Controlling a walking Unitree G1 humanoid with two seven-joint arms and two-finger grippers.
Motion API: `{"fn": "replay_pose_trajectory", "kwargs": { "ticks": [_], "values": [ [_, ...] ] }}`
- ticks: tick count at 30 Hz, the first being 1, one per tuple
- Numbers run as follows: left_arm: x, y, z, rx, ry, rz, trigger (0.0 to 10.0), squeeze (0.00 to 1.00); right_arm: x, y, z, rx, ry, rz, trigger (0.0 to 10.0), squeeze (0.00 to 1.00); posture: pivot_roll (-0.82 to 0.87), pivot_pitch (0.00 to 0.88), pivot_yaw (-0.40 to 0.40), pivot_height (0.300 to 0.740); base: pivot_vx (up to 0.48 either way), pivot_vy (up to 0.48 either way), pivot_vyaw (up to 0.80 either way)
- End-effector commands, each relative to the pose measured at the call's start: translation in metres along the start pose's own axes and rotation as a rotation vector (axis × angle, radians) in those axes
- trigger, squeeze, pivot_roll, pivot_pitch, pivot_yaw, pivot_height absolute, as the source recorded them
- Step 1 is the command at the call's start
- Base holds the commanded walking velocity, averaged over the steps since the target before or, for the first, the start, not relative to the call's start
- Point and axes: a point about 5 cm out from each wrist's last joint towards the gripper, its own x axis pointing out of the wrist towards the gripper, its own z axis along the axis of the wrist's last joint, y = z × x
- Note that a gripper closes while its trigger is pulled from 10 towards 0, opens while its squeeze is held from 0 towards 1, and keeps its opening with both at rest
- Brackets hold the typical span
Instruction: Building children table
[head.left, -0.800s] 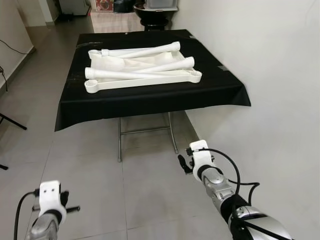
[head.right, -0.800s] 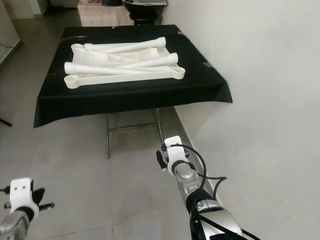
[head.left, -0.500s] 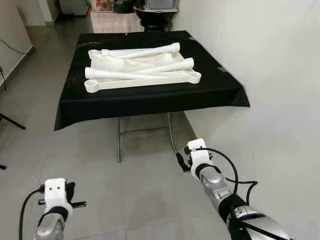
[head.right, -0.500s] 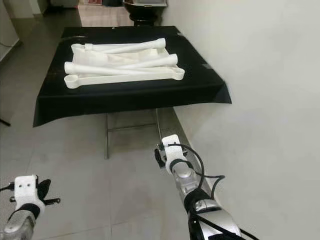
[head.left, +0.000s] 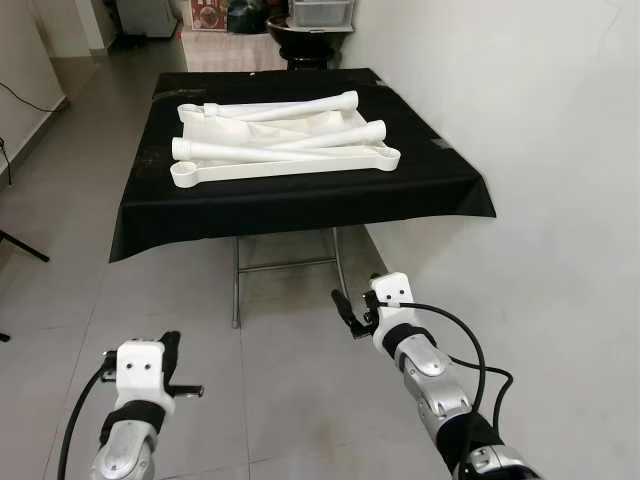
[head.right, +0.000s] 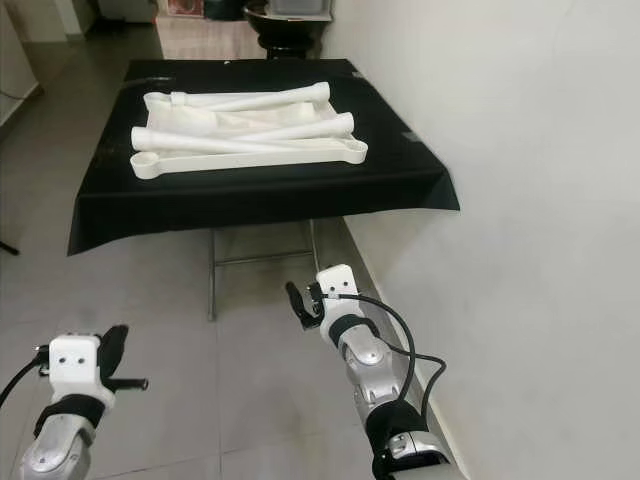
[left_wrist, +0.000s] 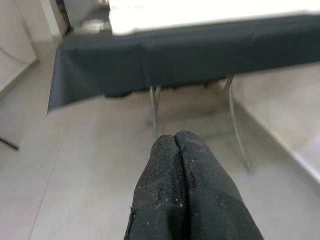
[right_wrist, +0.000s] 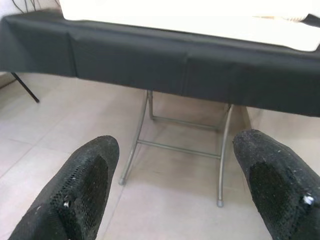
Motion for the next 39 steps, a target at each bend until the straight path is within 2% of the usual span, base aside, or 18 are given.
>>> {"fn": "replay_pose_trajectory", "kwargs": {
  "ticks": [1, 2, 4, 5, 8, 12, 18, 19, 21, 25, 27, 29, 32, 36, 39],
  "values": [
    [-0.005, -0.009, 0.001, 0.003, 0.007, -0.014, 10.0, 0.0, -0.005, 0.003, 0.0, 0.014, -0.003, 0.019, 10.0, 0.0, -0.27, 0.0, -0.056, 0.74, 0.0, 0.0, 0.0],
    [-0.005, -0.009, 0.001, 0.003, 0.007, -0.014, 10.0, 0.0, -0.005, 0.003, 0.0, 0.014, -0.003, 0.019, 10.0, 0.0, -0.27, 0.0, -0.056, 0.74, 0.0, 0.0, 0.0],
    [-0.016, -0.019, 0.0, 0.007, 0.029, -0.027, 10.0, 0.0, -0.014, 0.006, 0.0, 0.014, -0.014, 0.04, 10.0, 0.0, -0.27, 0.0, -0.053, 0.74, 0.0, 0.0, 0.0],
    [-0.016, -0.019, 0.0, 0.007, 0.029, -0.027, 10.0, 0.0, -0.014, 0.006, 0.0, 0.014, -0.014, 0.04, 10.0, 0.0, -0.27, 0.0, -0.053, 0.74, 0.0, 0.0, 0.0],
    [-0.028, -0.015, 0.004, -0.005, 0.068, 0.002, 10.0, 0.0, -0.022, 0.007, 0.006, 0.01, -0.031, 0.045, 10.0, 0.0, -0.27, 0.004, -0.06, 0.74, 0.0, 0.0, 0.0],
    [-0.033, -0.018, 0.012, 0.011, 0.074, 0.006, 10.0, 0.0, -0.02, 0.007, 0.017, -0.002, -0.053, 0.045, 10.0, 0.0, -0.26, 0.01, -0.068, 0.74, 0.0, 0.0, 0.0],
    [-0.025, -0.016, 0.016, 0.015, 0.069, 0.006, 10.0, 0.0, -0.013, 0.008, 0.022, 0.014, -0.048, 0.053, 10.0, 0.0, -0.26, 0.018, -0.072, 0.74, 0.0, 0.0, 0.0],
    [-0.017, -0.015, 0.022, 0.022, 0.047, 0.009, 10.0, 0.0, -0.008, 0.008, 0.029, 0.038, -0.06, 0.061, 10.0, 0.0, -0.25, 0.019, -0.073, 0.74, 0.0, 0.0, 0.0],
    [-0.017, -0.015, 0.022, 0.022, 0.047, 0.009, 10.0, 0.0, -0.008, 0.008, 0.029, 0.038, -0.06, 0.061, 10.0, 0.0, -0.25, 0.019, -0.073, 0.74, 0.0, 0.0, 0.0],
    [-0.007, -0.01, 0.034, 0.021, 0.014, 0.025, 10.0, 0.0, -0.002, 0.004, 0.041, 0.088, -0.081, 0.055, 10.0, 0.0, -0.25, 0.022, -0.07, 0.74, 0.0, 0.0, 0.0],
    [-0.002, -0.007, 0.04, 0.033, -0.002, 0.02, 10.0, 0.0, 0.0, 0.006, 0.046, 0.084, -0.095, 0.061, 10.0, 0.0, -0.25, 0.013, -0.071, 0.74, 0.0, 0.0, 0.0],
    [0.001, -0.014, 0.04, 0.037, 0.004, -0.045, 10.0, 0.0, 0.001, 0.017, 0.048, 0.003, -0.104, 0.127, 10.0, 0.0, -0.24, 0.0, -0.068, 0.74, 0.0, 0.0, 0.4],
    [-0.002, -0.021, 0.039, 0.042, 0.01, -0.087, 10.0, 0.0, -0.001, 0.022, 0.049, -0.049, -0.116, 0.16, 10.0, 0.0, -0.25, 0.0, -0.06, 0.74, 0.082, 0.0, 0.8],
    [0.0, -0.023, 0.041, 0.027, 0.017, -0.085, 10.0, 0.0, 0.003, 0.018, 0.053, 0.0, -0.11, 0.137, 10.0, 0.0, -0.26, 0.0, -0.056, 0.74, 0.293, 0.0, 0.2],
    [0.002, -0.024, 0.043, 0.018, 0.015, -0.085, 10.0, 0.0, 0.003, 0.021, 0.052, -0.016, -0.098, 0.158, 10.0, 0.0, -0.26, 0.0, -0.056, 0.74, 0.303, 0.0, 0.0]
  ]
}}
